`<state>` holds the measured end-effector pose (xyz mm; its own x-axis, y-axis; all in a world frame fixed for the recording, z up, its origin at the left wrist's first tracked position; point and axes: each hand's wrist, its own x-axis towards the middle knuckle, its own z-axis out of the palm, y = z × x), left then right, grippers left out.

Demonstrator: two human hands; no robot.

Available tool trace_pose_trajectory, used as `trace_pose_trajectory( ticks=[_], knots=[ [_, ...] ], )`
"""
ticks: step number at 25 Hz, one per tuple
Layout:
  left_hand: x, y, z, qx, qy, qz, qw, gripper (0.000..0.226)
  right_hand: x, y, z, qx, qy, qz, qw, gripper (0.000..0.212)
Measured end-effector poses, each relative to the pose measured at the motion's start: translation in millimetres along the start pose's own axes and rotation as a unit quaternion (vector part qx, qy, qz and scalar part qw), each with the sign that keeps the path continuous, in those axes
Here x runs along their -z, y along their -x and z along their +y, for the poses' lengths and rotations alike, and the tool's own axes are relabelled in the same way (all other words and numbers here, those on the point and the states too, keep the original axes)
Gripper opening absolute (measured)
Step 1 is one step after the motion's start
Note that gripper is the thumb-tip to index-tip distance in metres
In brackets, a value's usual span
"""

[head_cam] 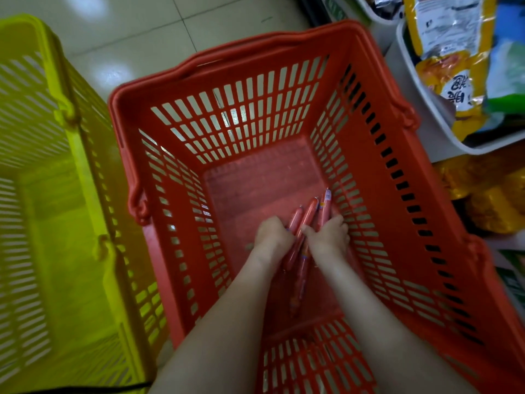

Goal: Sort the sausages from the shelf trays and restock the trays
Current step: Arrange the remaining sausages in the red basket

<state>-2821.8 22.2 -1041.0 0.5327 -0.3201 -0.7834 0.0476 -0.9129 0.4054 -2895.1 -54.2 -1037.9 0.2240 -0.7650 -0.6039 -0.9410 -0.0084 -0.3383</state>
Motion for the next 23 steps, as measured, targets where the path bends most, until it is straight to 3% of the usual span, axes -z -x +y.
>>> trace_pose_trajectory(
  ticks=[3, 5, 8, 11, 15, 17, 21, 23],
  knots=[
    [-5, 2, -5, 0.001, 0.123, -0.002, 0.992, 0.011, -4, 1, 5, -0.028, -0.156, -0.013, 0.987, 0.046],
    [-8, 5, -5, -0.005, 0.219, -0.01, 0.976, 0.019, -3, 8, 2, -0.03, -0.315, -0.082, 0.945, 0.02],
    [-11, 10, -6, -0.017, 0.327, -0.002, 0.945, 0.023, 5, 16, -3, -0.02, -0.427, -0.15, 0.892, 0.024],
    [-6, 16, -1, -0.034, 0.428, -0.011, 0.903, 0.022, 19, 19, -9, -0.019, -0.473, -0.196, 0.859, 0.025],
    [1, 28, 9, -0.031, 0.524, -0.085, 0.847, 0.011, 32, 12, -18, -0.003, -0.5, -0.24, 0.832, 0.023],
    [7, 29, 15, -0.044, 0.574, -0.111, 0.81, 0.017, 38, 11, -25, 0.027, -0.515, -0.245, 0.821, 0.021],
    [17, 25, 20, -0.103, 0.576, -0.099, 0.805, 0.041, 43, 15, -36, 0.066, -0.535, -0.214, 0.814, 0.024],
    [17, 22, 16, -0.115, 0.573, -0.082, 0.807, 0.04, 39, 14, -34, 0.072, -0.533, -0.201, 0.819, 0.022]
  ],
)
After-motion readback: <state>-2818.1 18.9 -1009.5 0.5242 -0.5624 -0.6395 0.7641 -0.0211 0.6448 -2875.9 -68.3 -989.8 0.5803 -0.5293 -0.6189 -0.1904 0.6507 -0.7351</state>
